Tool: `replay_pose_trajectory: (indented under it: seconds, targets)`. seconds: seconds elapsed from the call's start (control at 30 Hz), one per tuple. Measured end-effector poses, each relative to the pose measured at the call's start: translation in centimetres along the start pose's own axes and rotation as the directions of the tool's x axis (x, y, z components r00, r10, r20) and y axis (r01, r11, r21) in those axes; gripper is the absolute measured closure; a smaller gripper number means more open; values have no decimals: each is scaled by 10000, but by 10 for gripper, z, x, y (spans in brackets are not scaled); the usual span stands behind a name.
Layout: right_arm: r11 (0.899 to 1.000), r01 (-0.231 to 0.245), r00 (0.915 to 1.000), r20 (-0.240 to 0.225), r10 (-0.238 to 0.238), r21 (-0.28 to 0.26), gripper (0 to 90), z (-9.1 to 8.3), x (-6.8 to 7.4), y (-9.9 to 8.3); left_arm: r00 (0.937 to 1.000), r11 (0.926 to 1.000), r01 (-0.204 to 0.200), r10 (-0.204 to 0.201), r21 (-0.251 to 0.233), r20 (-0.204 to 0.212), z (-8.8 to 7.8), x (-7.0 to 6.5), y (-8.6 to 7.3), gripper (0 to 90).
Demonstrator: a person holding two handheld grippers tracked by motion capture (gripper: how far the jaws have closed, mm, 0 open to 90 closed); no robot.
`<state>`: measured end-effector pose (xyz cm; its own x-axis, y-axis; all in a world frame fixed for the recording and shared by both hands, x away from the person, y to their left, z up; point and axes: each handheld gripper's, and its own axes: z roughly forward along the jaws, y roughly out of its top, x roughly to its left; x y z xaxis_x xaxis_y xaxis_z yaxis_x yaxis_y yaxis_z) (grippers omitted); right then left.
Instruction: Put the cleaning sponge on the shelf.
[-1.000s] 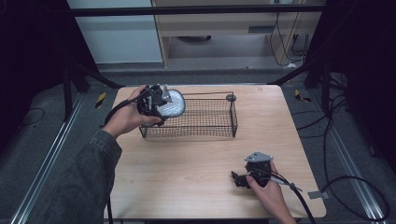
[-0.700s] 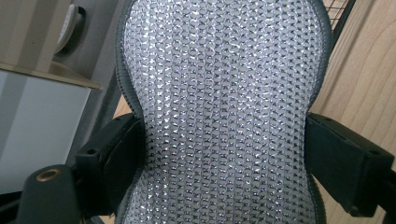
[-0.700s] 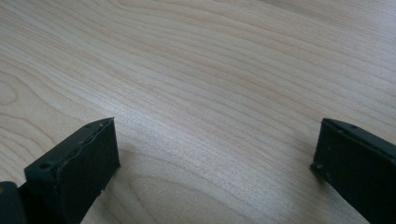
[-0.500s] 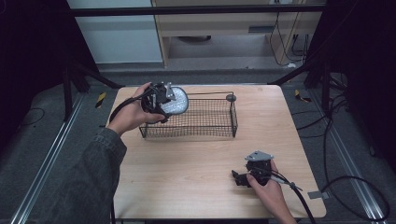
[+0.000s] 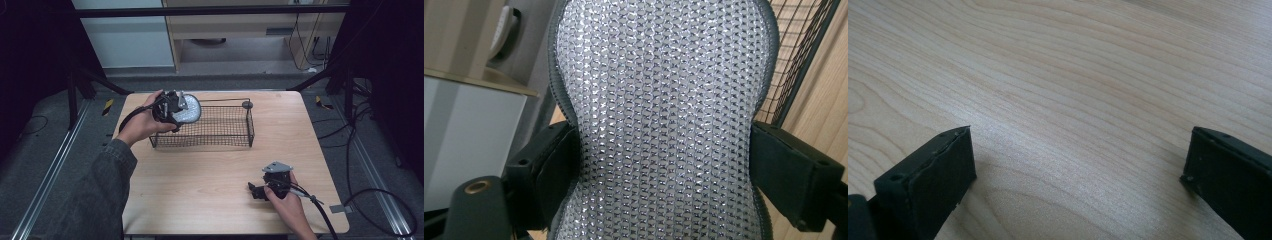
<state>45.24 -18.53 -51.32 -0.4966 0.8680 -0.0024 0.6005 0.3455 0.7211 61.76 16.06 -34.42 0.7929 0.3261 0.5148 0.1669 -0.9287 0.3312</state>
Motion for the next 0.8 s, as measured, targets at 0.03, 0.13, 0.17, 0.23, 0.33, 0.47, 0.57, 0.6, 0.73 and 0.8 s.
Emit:
replay_pose_trajectory:
  seconds: [0.03,0.13,0.17,0.23,0.33,0.47,0.57,0.6,0.73,0.8]
  targets:
    - [10000,-3,10000,0,3,-1,4,0,0,0,9999,10000,97,-97,9,24,2,0,-1,147]
    - [10000,4,10000,7,-4,-1,4,0,0,0,10000,9999,96,-96,-37,26,8,1,-3,148]
    - [10000,5,10000,7,-5,-2,4,0,0,0,9999,9999,102,-102,-14,13,10,2,-3,148]
    - [10000,5,10000,7,-5,-1,4,0,0,0,9999,9999,99,-100,-65,-53,12,2,-3,150]
    - [10000,5,10000,5,-5,-1,4,0,0,0,10000,9999,39,-39,-94,-30,15,2,-2,150]
    - [10000,-7,10000,10,7,5,4,0,0,0,10000,10000,-7,7,-31,9,20,2,-2,150]
    - [10000,2,10000,6,-2,6,4,0,0,0,10000,10000,23,-23,-72,33,22,3,-3,150]
    - [10000,21,10000,4,-21,-10,4,0,0,-1,10000,10000,31,-31,-86,36,22,4,-3,151]
    - [10000,50,10000,19,-50,-20,4,0,-1,-1,10000,10000,4,-4,-71,8,25,4,-6,153]
    - [10000,36,10000,5,-36,-23,4,0,-1,-1,9999,10000,-9,10,-73,138,26,5,-8,154]
